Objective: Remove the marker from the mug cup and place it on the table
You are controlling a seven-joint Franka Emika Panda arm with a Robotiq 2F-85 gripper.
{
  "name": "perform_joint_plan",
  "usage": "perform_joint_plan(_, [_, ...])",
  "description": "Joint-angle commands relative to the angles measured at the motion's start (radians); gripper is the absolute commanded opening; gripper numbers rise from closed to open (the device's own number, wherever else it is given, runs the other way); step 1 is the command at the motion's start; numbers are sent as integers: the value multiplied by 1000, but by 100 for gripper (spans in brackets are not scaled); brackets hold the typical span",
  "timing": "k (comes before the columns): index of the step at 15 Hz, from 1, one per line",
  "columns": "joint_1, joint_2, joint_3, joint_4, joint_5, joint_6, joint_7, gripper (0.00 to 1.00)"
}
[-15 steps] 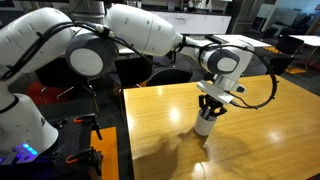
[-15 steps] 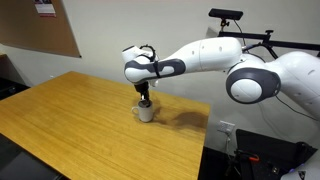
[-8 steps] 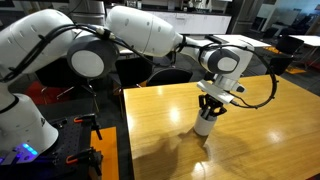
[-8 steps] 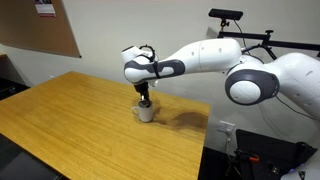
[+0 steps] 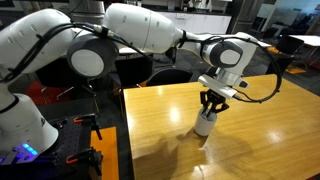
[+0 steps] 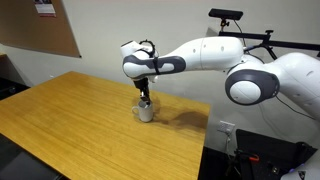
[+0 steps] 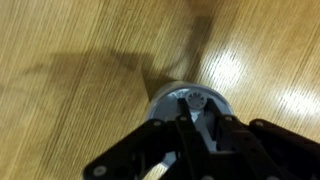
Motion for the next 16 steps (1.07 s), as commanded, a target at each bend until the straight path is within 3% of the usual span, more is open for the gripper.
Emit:
perform_joint_plan(1, [10, -31, -16, 11, -15, -31, 18, 5])
perform_joint_plan(16, [3, -204, -26, -66, -6, 54, 69, 5])
